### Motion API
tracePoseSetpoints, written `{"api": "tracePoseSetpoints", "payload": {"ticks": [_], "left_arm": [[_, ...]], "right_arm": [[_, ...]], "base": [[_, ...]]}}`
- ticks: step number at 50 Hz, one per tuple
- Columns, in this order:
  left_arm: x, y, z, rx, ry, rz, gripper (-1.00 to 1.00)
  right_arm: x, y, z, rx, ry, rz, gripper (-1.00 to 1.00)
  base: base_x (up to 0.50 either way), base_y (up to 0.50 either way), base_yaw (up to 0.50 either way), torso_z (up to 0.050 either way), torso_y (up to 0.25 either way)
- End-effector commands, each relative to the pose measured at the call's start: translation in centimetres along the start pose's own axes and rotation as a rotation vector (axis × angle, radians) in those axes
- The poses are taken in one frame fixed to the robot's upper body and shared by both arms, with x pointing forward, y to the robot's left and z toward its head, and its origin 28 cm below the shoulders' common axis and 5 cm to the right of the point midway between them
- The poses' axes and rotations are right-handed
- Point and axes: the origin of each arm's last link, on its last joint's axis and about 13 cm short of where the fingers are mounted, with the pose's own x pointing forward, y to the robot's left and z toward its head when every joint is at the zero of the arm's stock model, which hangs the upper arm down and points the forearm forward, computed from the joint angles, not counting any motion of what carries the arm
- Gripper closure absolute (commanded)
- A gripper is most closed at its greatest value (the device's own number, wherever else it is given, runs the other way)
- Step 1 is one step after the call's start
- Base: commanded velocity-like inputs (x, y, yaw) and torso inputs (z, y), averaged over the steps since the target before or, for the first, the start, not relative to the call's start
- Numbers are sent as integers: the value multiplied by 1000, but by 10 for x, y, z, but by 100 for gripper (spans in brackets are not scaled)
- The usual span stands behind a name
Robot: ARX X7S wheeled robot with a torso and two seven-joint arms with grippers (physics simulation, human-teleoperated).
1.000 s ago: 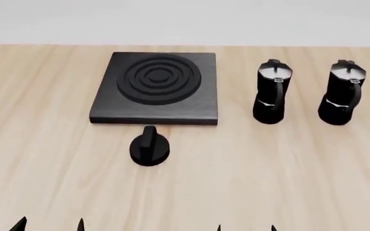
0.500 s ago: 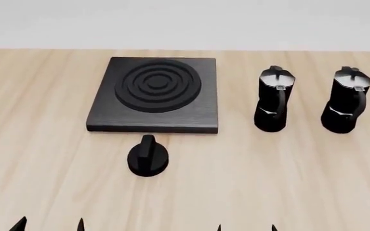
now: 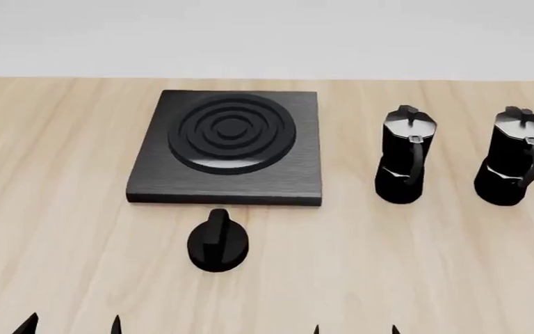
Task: Put the right moka pot on the stove.
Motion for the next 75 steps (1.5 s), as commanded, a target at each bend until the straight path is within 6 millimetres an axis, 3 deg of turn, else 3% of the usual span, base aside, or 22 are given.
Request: {"api": "tracePoseSetpoints", "payload": {"ticks": [1,75], "left_arm": [[0,0,0,0,0,1,-100],[0,0,1,1,0,3,-100]], "right_arm": [[0,0,0,-3,0,1,-100],[0,-2,-1,12,1,-3,-100]], "base": [[90,62,0,0,0],[151,8,0,0,0]]}}
